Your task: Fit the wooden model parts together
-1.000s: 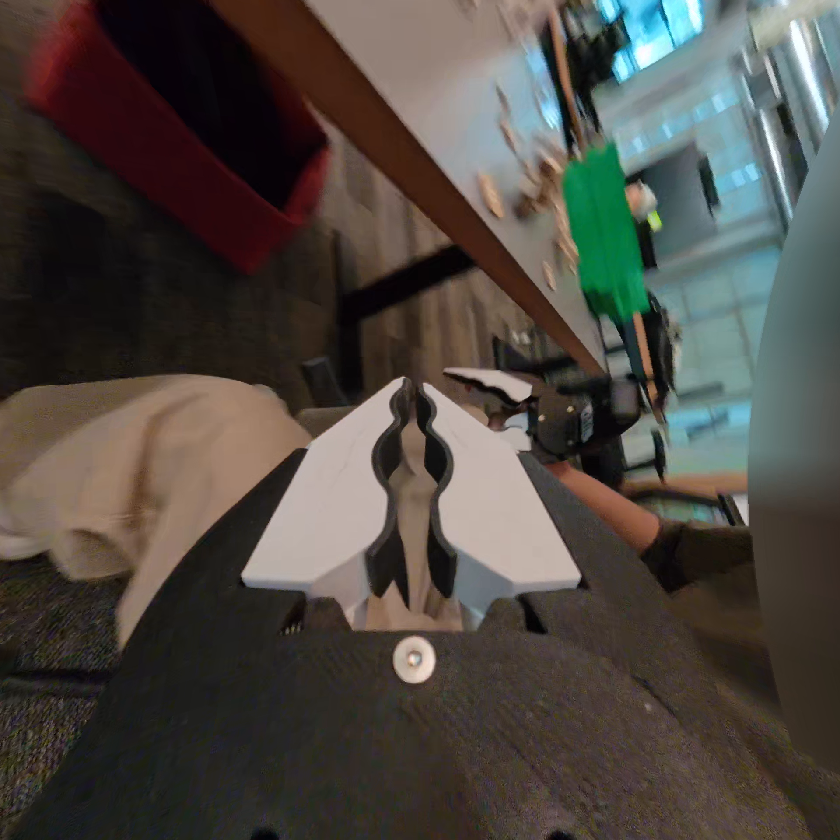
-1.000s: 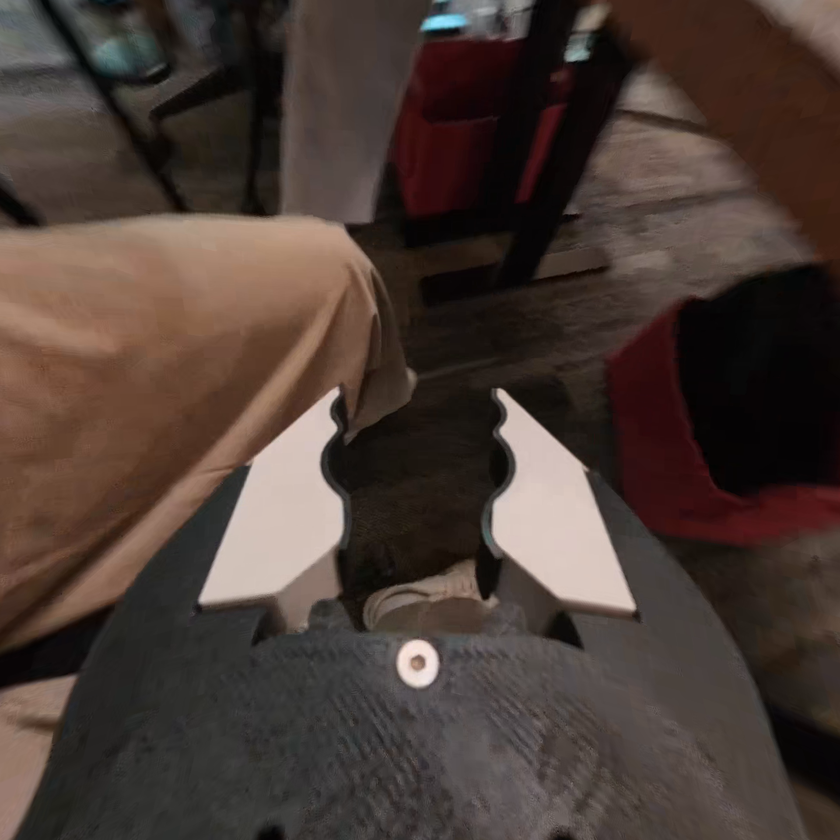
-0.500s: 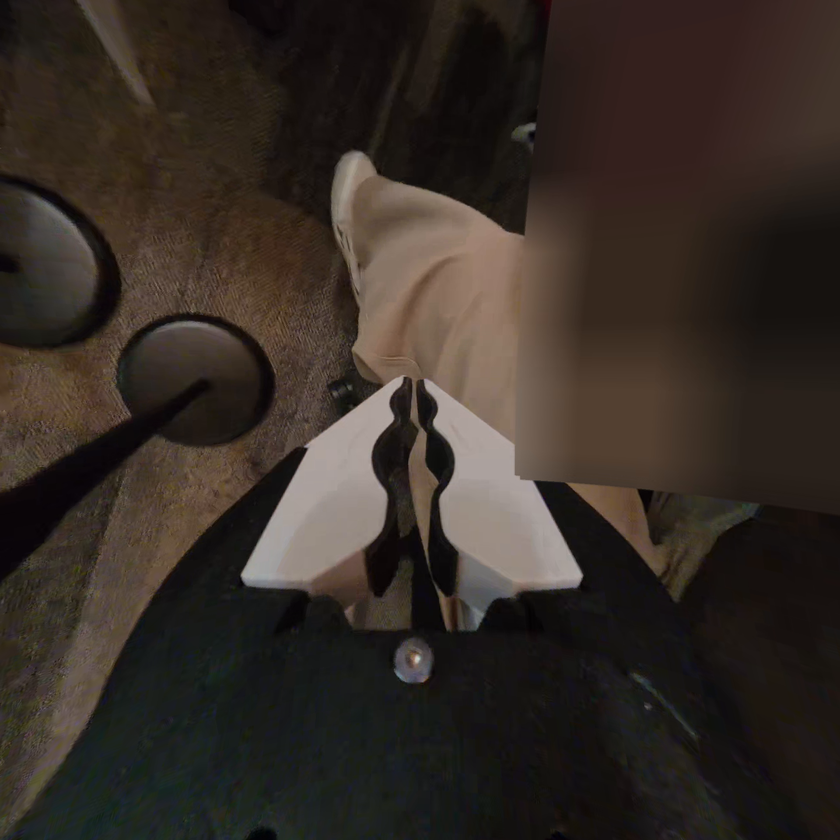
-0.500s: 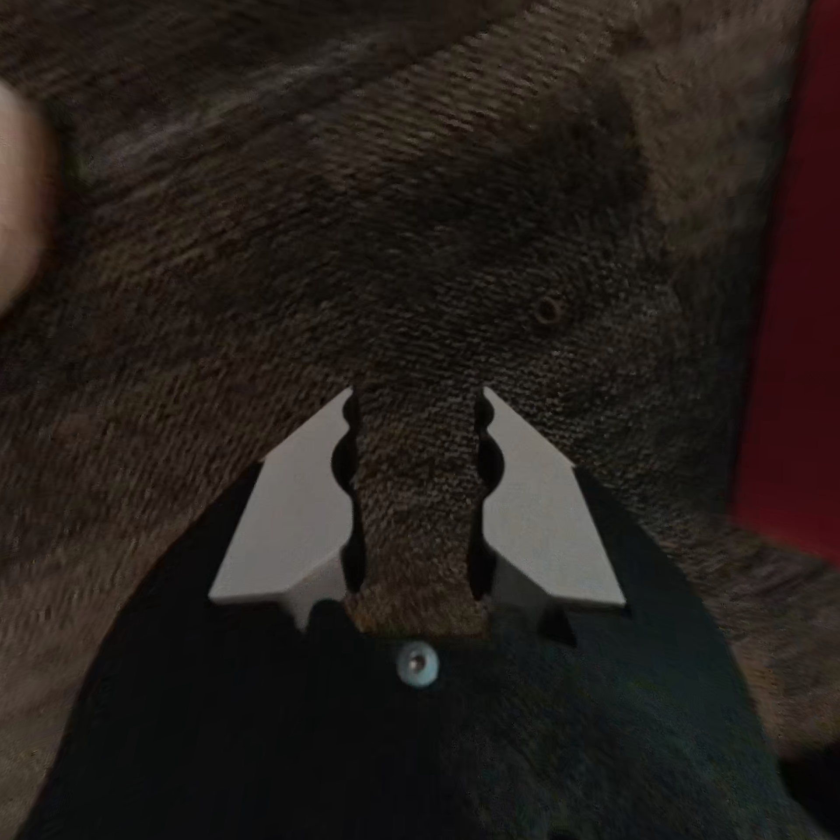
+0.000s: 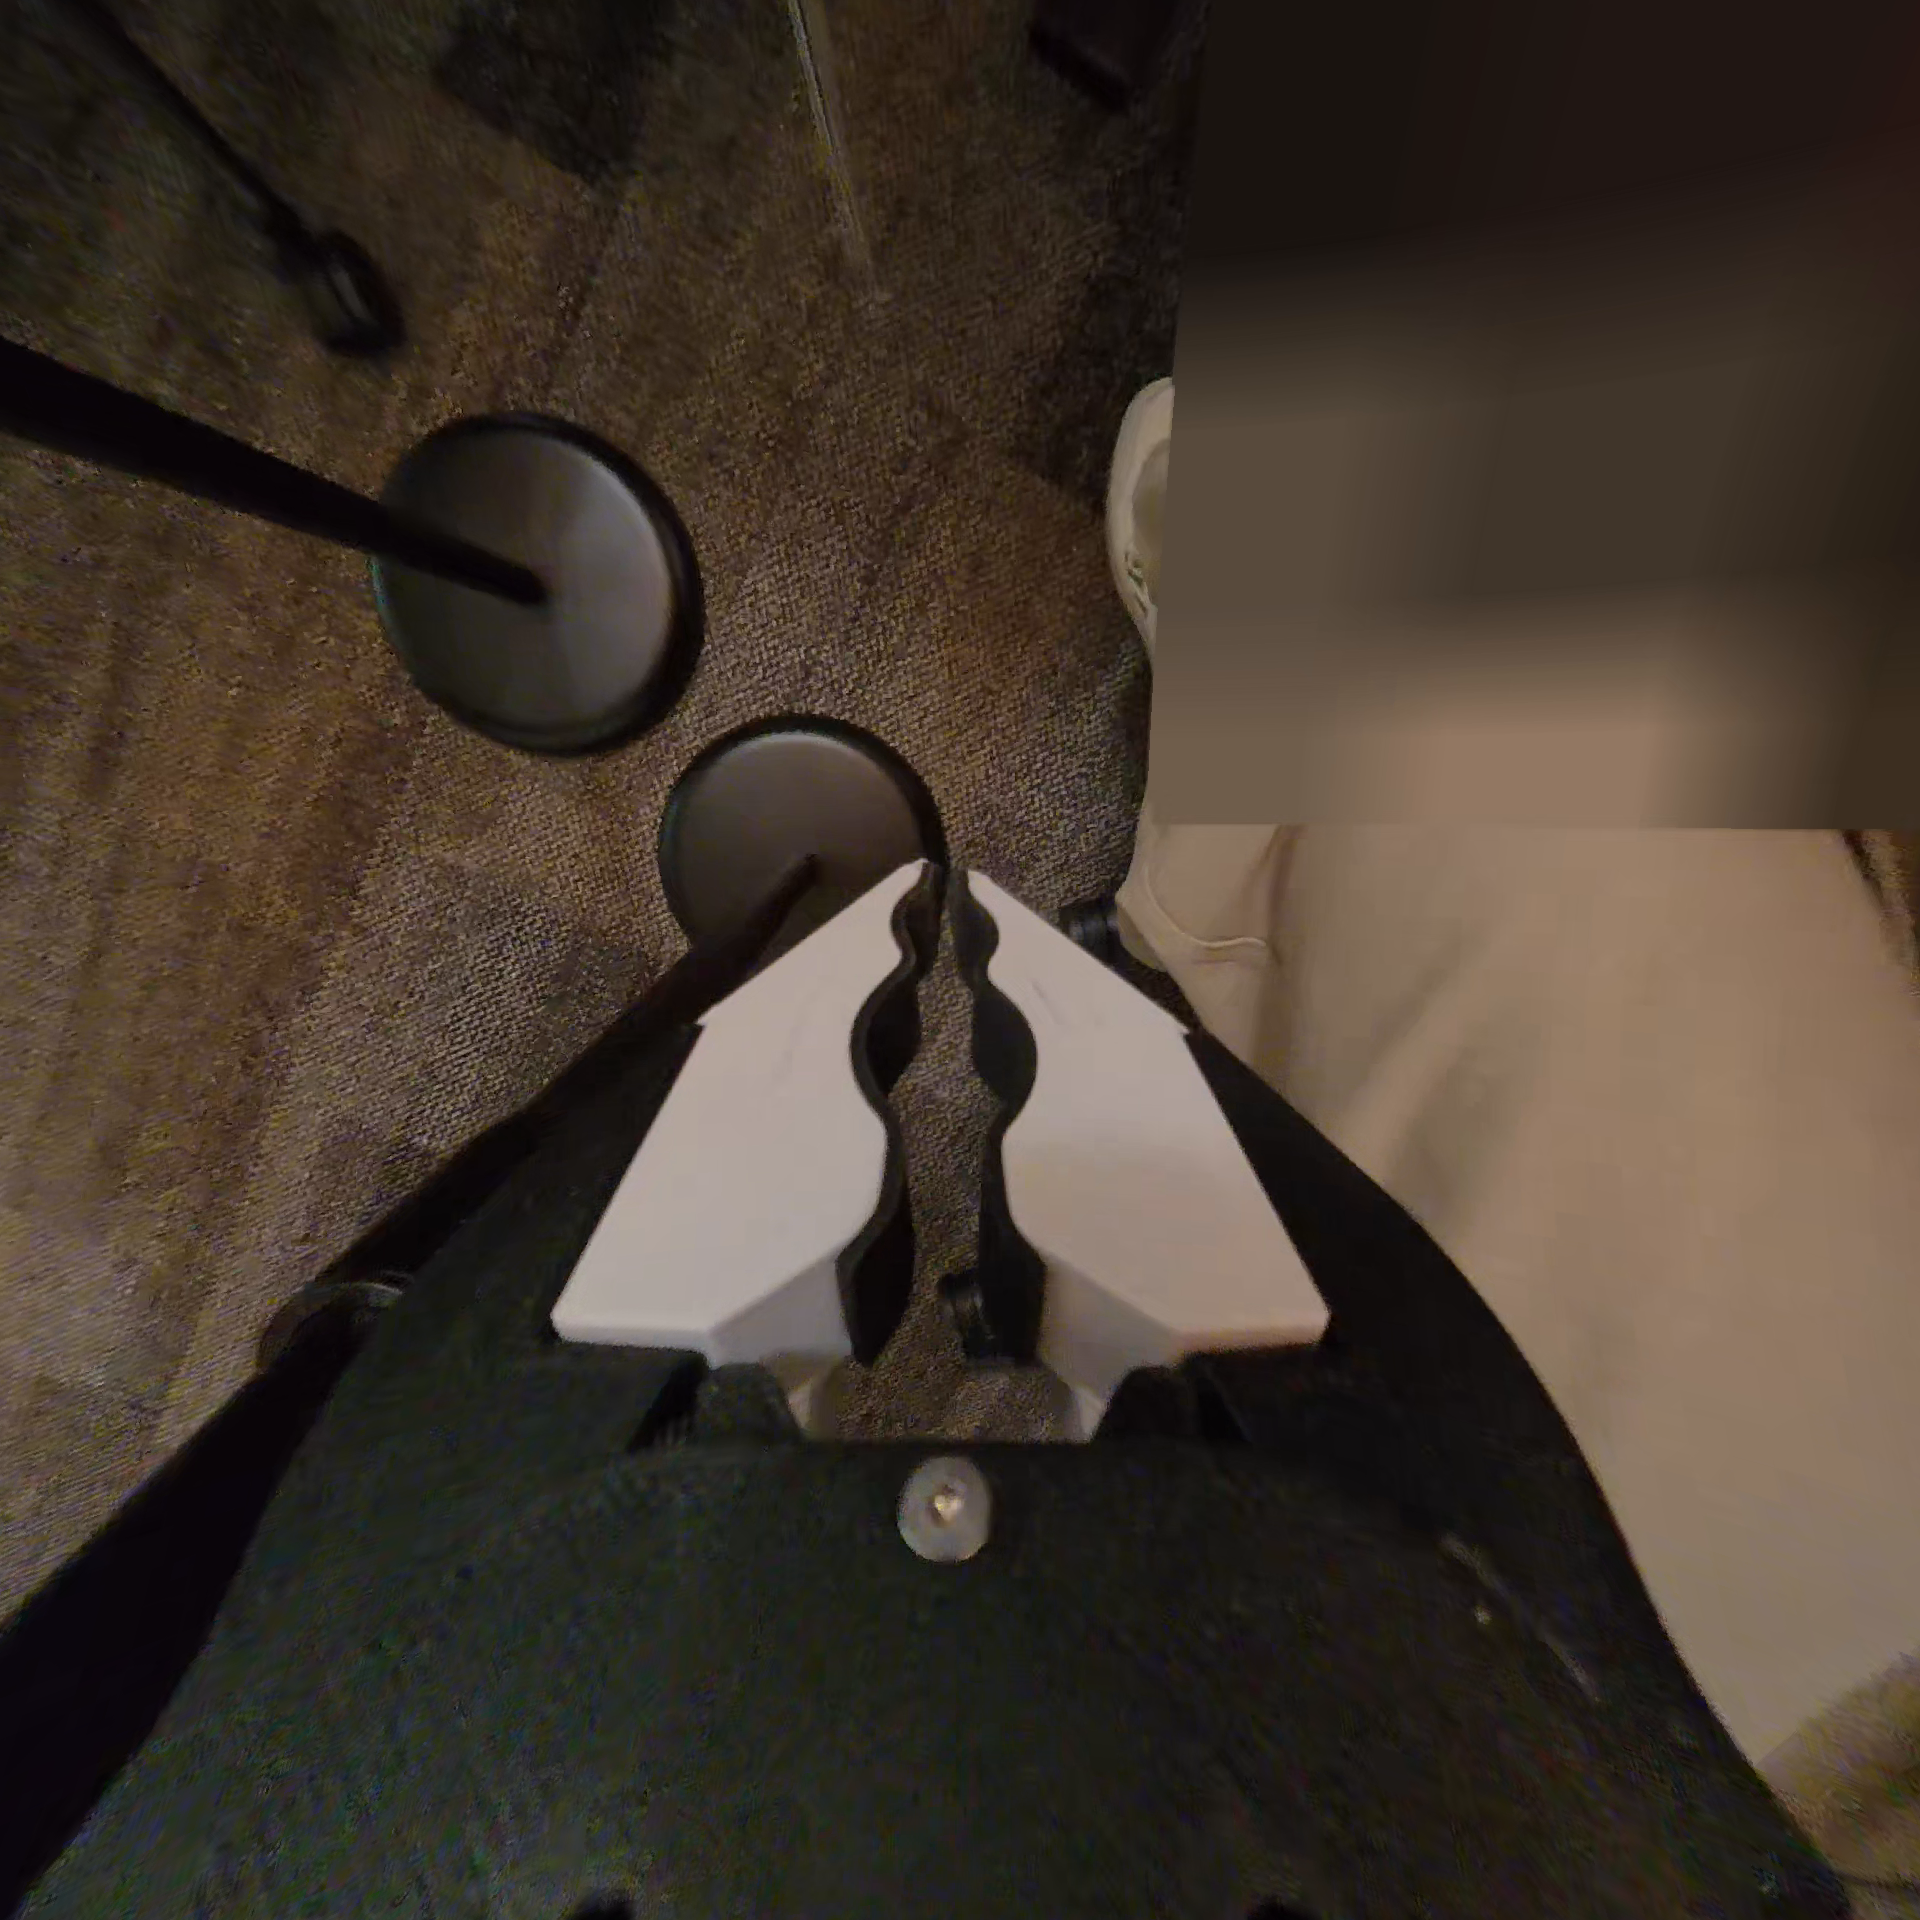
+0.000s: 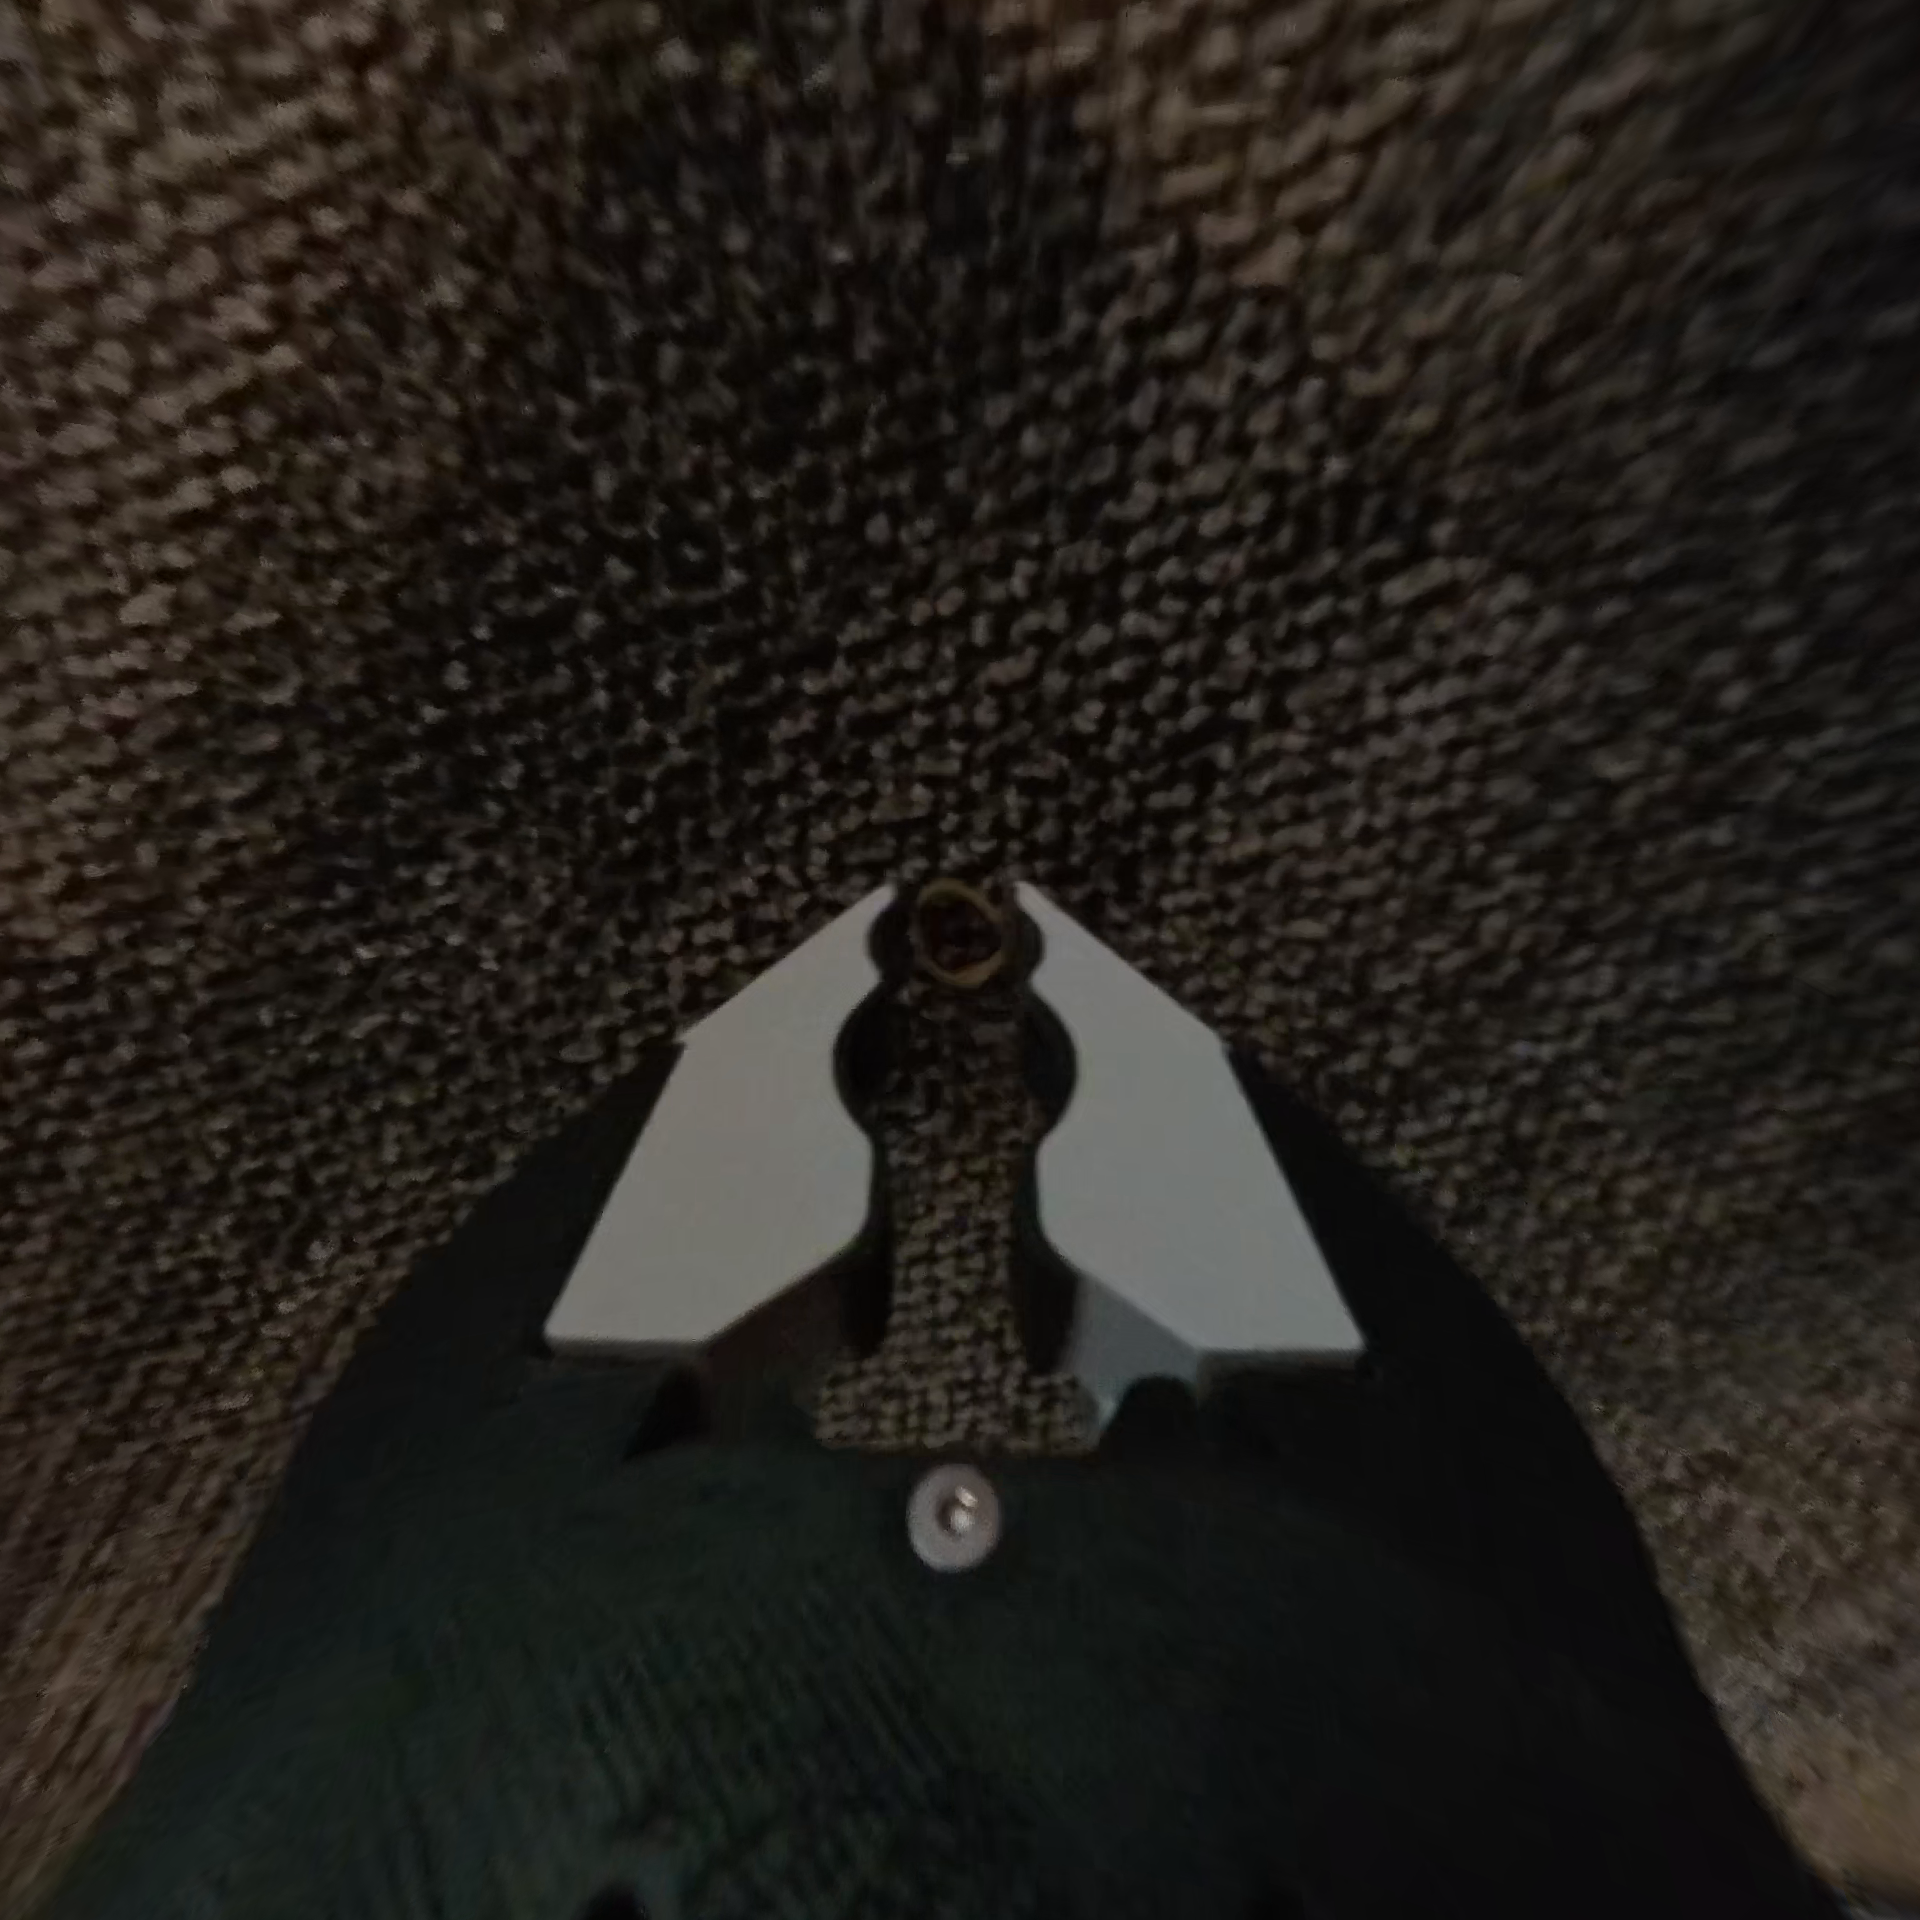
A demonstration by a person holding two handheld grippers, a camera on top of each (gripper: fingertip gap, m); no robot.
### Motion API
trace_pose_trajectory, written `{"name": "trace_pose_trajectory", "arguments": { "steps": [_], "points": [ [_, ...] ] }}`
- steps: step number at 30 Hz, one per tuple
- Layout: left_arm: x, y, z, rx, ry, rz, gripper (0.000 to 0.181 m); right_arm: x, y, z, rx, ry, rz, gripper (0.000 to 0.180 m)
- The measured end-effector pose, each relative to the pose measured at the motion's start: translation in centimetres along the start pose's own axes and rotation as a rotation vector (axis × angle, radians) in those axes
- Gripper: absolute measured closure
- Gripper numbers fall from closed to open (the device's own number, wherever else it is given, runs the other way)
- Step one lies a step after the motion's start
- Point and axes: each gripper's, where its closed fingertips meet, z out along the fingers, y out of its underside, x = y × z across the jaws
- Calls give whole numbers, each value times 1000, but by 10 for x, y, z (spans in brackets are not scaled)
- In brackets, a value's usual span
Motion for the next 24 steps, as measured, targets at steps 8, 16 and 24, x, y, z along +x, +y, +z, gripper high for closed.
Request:
{"name": "trace_pose_trajectory", "arguments": {
  "steps": [8, 16, 24],
  "points": [
    [33, -22, -26, 95, 113, 34, 181, -49, -4, -83, 165, -197, 156, 177],
    [140, -44, -105, 286, 540, 139, 171, -223, 108, -314, 42, -599, -350, 178],
    [243, -48, -148, 486, 549, 444, 176, -363, 229, -685, 398, -874, -642, 177]
  ]
}}
